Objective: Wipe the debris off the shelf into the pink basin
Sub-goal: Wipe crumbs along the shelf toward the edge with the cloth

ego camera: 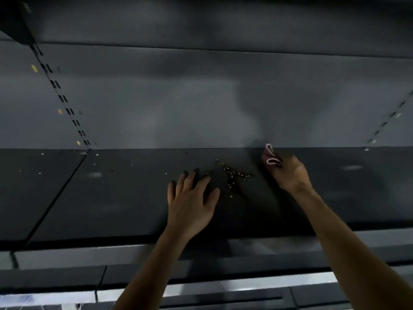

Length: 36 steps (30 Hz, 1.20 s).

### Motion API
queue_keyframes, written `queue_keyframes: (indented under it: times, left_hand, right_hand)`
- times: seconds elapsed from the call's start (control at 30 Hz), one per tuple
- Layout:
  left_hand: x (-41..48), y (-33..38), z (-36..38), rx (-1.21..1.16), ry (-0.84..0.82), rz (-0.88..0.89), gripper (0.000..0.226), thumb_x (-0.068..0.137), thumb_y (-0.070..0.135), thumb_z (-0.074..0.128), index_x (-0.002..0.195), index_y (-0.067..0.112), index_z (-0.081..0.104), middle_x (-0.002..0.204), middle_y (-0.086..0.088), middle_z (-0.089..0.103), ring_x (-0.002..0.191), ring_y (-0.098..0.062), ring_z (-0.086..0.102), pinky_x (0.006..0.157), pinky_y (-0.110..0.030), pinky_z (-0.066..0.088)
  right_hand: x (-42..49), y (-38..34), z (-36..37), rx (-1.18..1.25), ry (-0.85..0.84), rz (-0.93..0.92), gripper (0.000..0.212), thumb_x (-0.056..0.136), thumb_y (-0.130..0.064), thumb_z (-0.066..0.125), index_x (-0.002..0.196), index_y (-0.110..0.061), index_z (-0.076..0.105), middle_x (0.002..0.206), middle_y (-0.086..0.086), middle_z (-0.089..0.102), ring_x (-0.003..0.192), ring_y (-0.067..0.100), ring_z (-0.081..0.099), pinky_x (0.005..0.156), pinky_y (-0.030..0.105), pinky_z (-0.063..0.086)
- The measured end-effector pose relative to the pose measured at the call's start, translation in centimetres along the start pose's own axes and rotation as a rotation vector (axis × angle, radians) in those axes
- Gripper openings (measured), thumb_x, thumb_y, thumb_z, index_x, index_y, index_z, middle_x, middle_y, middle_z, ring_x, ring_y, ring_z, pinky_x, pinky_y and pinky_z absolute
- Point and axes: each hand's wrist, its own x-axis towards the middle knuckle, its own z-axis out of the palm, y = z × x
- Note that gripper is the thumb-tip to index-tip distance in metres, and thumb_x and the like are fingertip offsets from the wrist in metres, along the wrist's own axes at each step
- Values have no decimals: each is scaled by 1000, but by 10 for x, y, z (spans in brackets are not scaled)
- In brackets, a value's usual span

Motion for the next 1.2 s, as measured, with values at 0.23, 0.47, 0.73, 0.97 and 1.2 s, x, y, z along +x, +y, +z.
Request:
queue_keyframes:
  times: [0.23, 0.47, 0.73, 0.97, 1.2]
  left_hand:
    - [-10, -31, -22, -32, -45, 176, 54, 97, 53, 39, 147, 33, 36, 158, 3, 27, 145, -14, 21, 121, -38, 11]
    - [-21, -51, -19, 92, 50, 245, 60, 91, 59, 27, 143, 32, 43, 156, 1, 33, 145, -15, 24, 120, -41, 15]
    - [-23, -48, -19, 113, 2, 232, 55, 99, 55, 32, 150, 35, 29, 162, 2, 16, 149, -15, 7, 122, -38, 2]
    - [-24, -47, -18, 117, -11, 240, 56, 98, 55, 33, 150, 32, 30, 161, -1, 17, 149, -19, 9, 122, -42, 4]
    - [-27, -48, -20, 112, -6, 256, 55, 99, 53, 34, 149, 32, 31, 161, -3, 19, 149, -19, 10, 122, -43, 6]
  right_hand:
    - [-28, -71, 39, -61, -52, -196, 30, 95, -22, 55, 124, -16, 61, 114, 12, 57, 95, 36, 65, 85, 39, 50]
    - [-54, -132, 48, 179, -207, -321, 37, 97, -53, 45, 125, -33, 60, 119, 0, 56, 114, 20, 56, 91, 20, 38]
    - [-61, -48, -23, 85, -1, -63, 26, 92, -37, 62, 96, -12, 67, 83, 8, 68, 67, 24, 65, 61, 34, 53]
    - [-89, -18, -14, -62, 34, 53, 37, 90, -44, 56, 119, -23, 64, 111, 7, 65, 95, 33, 68, 84, 40, 56]
    - [-118, -111, 28, -127, 20, -261, 31, 90, -15, 59, 121, -15, 63, 112, 10, 61, 87, 34, 68, 75, 42, 55]
